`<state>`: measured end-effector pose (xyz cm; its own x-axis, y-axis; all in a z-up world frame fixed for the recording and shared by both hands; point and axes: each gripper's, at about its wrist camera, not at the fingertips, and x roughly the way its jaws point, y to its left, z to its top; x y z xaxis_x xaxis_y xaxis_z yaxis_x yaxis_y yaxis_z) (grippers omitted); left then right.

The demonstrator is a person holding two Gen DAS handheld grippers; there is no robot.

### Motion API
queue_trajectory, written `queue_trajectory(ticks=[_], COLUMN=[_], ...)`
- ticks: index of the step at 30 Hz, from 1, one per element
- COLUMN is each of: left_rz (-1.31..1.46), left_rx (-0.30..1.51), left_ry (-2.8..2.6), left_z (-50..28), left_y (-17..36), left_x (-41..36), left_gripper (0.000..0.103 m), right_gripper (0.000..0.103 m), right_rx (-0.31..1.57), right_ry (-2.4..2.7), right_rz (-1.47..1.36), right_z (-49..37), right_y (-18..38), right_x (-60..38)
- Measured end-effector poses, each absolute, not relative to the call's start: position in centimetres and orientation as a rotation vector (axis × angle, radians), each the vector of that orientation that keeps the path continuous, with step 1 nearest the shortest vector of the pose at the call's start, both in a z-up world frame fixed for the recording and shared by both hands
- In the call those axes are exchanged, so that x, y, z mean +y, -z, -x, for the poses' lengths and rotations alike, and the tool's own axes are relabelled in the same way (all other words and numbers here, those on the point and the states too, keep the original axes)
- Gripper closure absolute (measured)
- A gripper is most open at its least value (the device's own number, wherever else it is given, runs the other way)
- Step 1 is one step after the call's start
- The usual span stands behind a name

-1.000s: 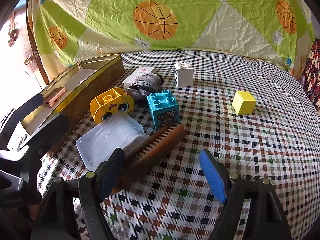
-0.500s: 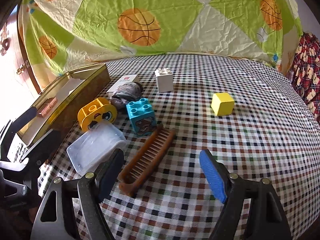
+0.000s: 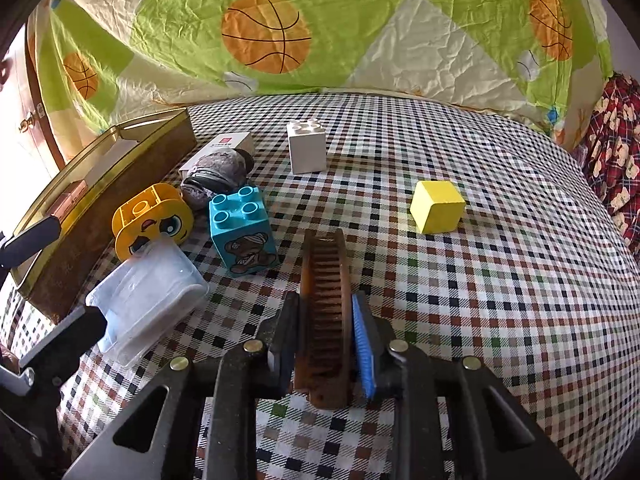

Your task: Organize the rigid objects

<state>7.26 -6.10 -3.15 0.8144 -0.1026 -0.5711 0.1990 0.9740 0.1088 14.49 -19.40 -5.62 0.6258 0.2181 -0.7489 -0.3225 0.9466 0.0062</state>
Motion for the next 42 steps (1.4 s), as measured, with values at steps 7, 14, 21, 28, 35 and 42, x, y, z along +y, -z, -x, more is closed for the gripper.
queue_trajectory(ticks=[7,14,21,28,35,42], left_rz=[-0.152,-0.169,-0.081,-0.002,0.039,0.078], left_rx=[0.738,0.784,0.743,0.675,0.613,0.535], left_ry=[0.252,0.241,0.241,0.215,0.191,0.165], left_z=[-9.4,-10.5,-10.3,-9.8,-9.1,-8.2], left_y=[4.2,4.9,4.3,3.6,3.1,2.5], left_x=[-7.0,-7.4,-5.9,-4.4,-3.4,-2.5], left_gripper=[0.023,0.050,0.050,0.050,0.050,0.050], right_gripper=[0.075,0.075,0.076,0.076,0.076,0.076], right_rx=[0.834,0.830,0.812,0.732,0.657,0.609], right_ry=[-0.312,-0.304,-0.329,-0.310,-0.312,-0.312], right_rz=[0.117,0.126,0.122,0.116,0.098,0.087], right_z=[-14.5,-14.4,-14.0,-12.9,-12.1,-11.7], right_y=[5.7,5.7,5.6,4.8,4.1,3.8], right_x=[-19.5,-19.4,-19.4,-19.7,-20.1,-20.3])
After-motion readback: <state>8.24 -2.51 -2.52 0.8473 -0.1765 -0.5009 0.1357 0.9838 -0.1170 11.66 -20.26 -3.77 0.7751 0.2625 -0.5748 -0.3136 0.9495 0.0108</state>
